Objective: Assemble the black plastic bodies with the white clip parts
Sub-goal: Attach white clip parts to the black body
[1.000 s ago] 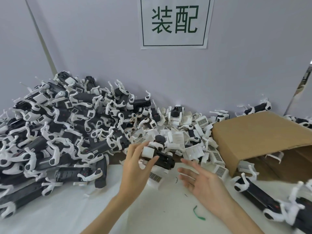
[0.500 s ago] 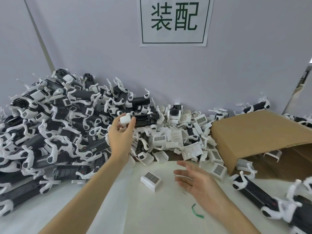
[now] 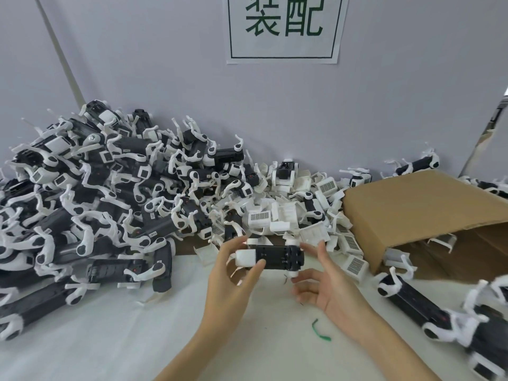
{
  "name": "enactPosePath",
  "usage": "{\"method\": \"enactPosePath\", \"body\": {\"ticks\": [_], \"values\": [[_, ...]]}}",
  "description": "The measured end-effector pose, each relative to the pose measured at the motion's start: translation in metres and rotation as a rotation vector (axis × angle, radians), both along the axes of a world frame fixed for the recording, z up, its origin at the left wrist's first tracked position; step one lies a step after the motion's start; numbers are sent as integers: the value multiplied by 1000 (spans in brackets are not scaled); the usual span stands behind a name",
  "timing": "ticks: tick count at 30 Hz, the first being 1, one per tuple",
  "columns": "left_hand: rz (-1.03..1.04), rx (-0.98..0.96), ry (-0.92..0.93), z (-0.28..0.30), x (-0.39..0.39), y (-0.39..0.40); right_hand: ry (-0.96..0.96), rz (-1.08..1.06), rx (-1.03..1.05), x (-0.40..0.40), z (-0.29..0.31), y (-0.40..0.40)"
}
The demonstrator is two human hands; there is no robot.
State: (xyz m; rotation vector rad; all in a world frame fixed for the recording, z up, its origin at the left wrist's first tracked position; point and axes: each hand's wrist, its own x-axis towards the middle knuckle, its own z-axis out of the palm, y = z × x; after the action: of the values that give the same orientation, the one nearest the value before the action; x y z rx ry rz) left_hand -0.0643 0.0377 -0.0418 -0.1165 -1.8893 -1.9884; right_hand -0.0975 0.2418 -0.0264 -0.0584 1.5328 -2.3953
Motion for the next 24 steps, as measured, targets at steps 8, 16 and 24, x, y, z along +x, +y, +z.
{"method": "enactPosePath", "body": {"ticks": [8,16,24], "values": [[-174,-123,-1,-5,5,5,190,-168,145,2,-9,-3],[-215,23,-120,0,5,5,293,-200,170,3,-3,-5],[-149,12,-102,2,4,4,368,-92,264,3,-3,-1]]}}
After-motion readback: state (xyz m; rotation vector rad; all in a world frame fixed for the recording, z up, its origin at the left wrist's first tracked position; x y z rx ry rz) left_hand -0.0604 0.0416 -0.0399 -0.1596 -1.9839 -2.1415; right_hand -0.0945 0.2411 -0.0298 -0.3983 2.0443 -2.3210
